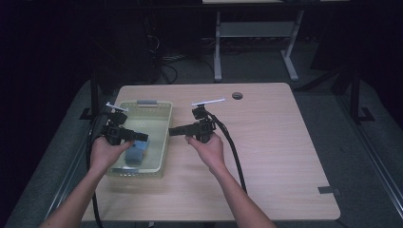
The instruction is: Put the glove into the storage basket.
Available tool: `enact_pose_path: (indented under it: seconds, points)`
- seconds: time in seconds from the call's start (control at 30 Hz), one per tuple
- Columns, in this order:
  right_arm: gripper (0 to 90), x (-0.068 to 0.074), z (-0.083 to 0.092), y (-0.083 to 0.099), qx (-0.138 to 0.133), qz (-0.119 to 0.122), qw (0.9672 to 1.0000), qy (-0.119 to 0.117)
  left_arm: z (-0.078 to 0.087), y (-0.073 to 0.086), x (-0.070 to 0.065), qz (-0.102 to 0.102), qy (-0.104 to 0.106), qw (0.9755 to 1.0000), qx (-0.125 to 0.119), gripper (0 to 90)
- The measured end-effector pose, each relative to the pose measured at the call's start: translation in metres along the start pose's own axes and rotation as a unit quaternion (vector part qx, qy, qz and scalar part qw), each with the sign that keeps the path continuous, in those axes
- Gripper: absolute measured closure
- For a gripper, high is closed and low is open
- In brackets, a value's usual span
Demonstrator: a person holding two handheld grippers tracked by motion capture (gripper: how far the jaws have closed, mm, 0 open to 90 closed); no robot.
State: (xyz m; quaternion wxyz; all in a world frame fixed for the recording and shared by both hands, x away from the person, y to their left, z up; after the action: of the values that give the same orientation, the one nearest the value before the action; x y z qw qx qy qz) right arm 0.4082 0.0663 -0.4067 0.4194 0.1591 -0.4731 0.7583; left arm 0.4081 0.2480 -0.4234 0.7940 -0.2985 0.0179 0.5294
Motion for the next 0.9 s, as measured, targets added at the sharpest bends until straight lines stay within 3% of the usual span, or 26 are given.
enact_pose_path:
  seconds: [0.17,0.47,0.67,0.9]
  points:
    - [55.3,-0.004,0.009,0.001,-0.004,-0.001,1.0,0.004,-0.001,-0.003,-0.01,-0.016,0.006,0.9999,0.001,51.0]
    - [54.0,-0.011,0.03,0.002,-0.014,-0.003,0.9998,0.01,-0.001,-0.01,-0.02,-0.02,0.012,0.9996,-0.013,47.6]
    - [53.7,-0.017,0.043,0.003,-0.022,-0.01,0.9996,0.017,-0.002,-0.015,-0.028,-0.018,0.029,0.999,-0.03,46.3]
    - [52.6,-0.025,0.061,0.007,-0.028,-0.02,0.9991,0.024,-0.006,-0.019,-0.038,-0.019,0.047,0.9982,-0.033,45.9]
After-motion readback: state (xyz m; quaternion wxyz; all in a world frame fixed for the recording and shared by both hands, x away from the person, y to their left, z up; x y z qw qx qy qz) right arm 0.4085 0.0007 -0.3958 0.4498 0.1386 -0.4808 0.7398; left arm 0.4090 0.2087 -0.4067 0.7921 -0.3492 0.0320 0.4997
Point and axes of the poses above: each handheld gripper's, and its own axes: z roughly backward along the jaws, y roughly out of its underside, x roughly to its left, the point moved 8 cm from there along -z, roughly forward along the jaws, and after that the axes turned 4 degrees about x, right-handed, at the moved point
